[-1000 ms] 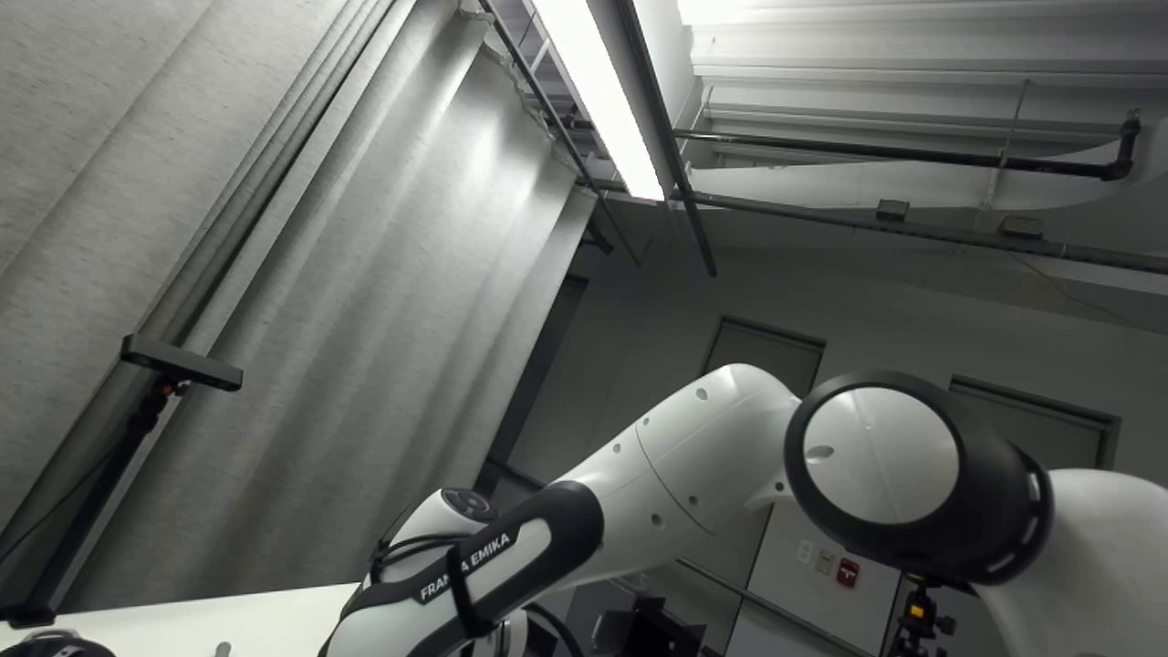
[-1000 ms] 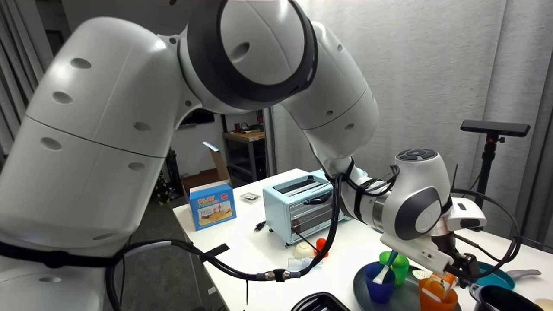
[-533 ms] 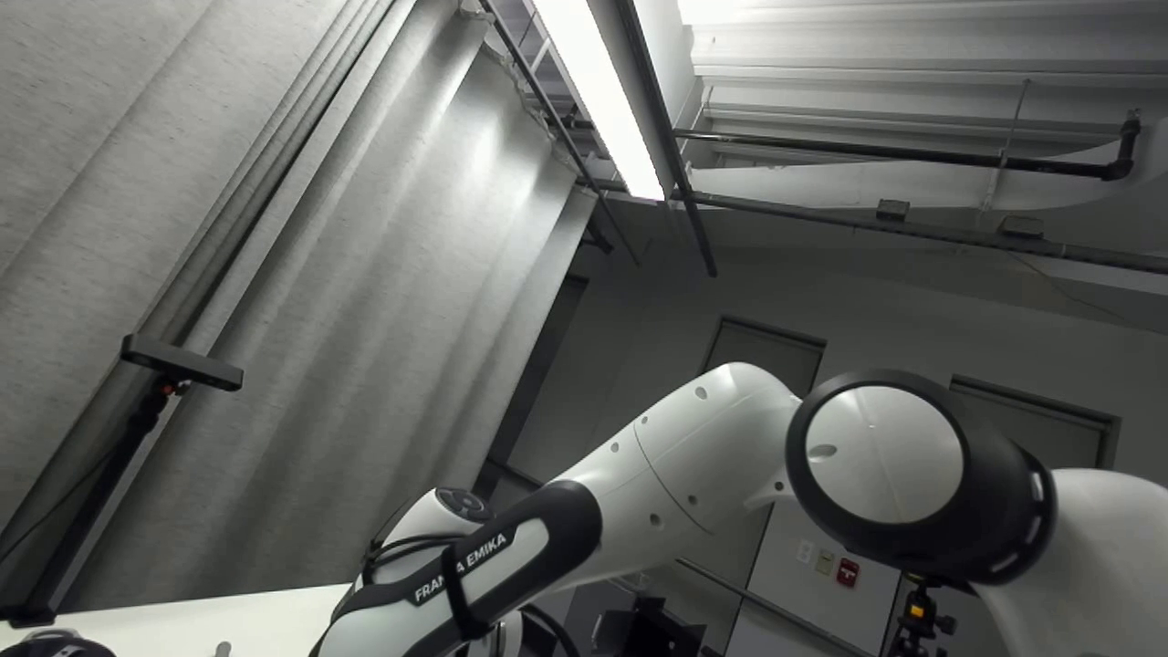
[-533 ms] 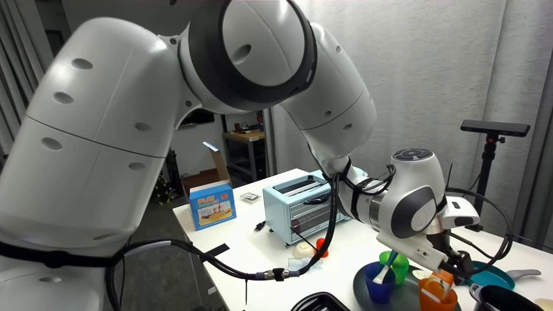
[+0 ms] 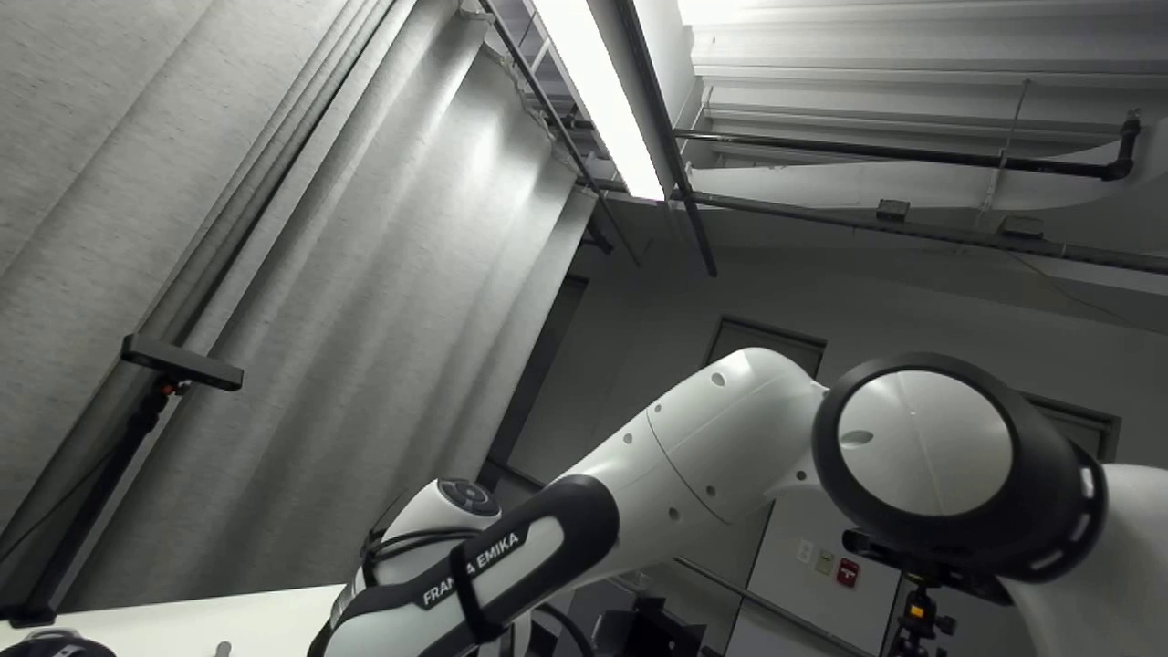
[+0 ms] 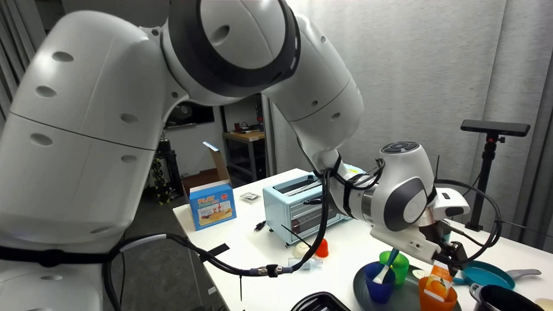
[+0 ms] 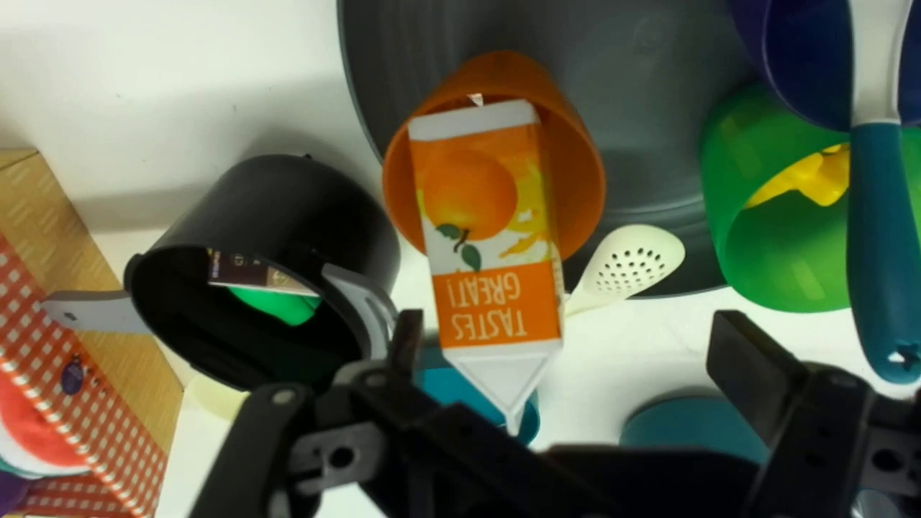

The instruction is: Pick up the object and put it in the orange cup

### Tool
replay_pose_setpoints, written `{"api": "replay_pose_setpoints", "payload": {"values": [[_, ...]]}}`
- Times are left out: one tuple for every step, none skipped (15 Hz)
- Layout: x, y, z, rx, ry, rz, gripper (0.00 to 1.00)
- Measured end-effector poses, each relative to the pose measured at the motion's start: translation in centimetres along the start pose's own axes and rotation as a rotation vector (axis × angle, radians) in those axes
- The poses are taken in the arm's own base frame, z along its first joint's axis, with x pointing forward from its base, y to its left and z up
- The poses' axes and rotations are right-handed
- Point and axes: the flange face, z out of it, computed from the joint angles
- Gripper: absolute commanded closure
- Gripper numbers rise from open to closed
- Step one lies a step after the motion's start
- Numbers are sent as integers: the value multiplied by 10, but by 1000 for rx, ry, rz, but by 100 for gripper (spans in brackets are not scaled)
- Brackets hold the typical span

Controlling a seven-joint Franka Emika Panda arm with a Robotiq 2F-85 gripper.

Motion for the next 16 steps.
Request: {"api": "replay_pose_setpoints", "payload": {"values": [[-1, 3, -5, -11, 15, 4, 0], [-2, 7, -10, -22, 30, 9, 0], [-4, 9, -14, -31, 43, 12, 0], [-7, 11, -18, -37, 52, 12, 0], [-9, 11, -21, -42, 58, 7, 0], [-13, 9, -24, -44, 63, 0, 0], [-17, 5, -27, -43, 65, -9, 0], [-21, 0, -29, -40, 67, -19, 0], [-25, -5, -32, -37, 66, -31, 0], [-29, -12, -35, -34, 65, -44, 0], [-33, -18, -38, -32, 65, -59, 0], [-37, -23, -42, -30, 64, -73, 0], [-40, -29, -47, -30, 66, -86, 0], [-43, -34, -52, -31, 68, -99, 0], [-47, -39, -57, -32, 71, -111, 0], [-50, -43, -63, -32, 75, -124, 0]]}}
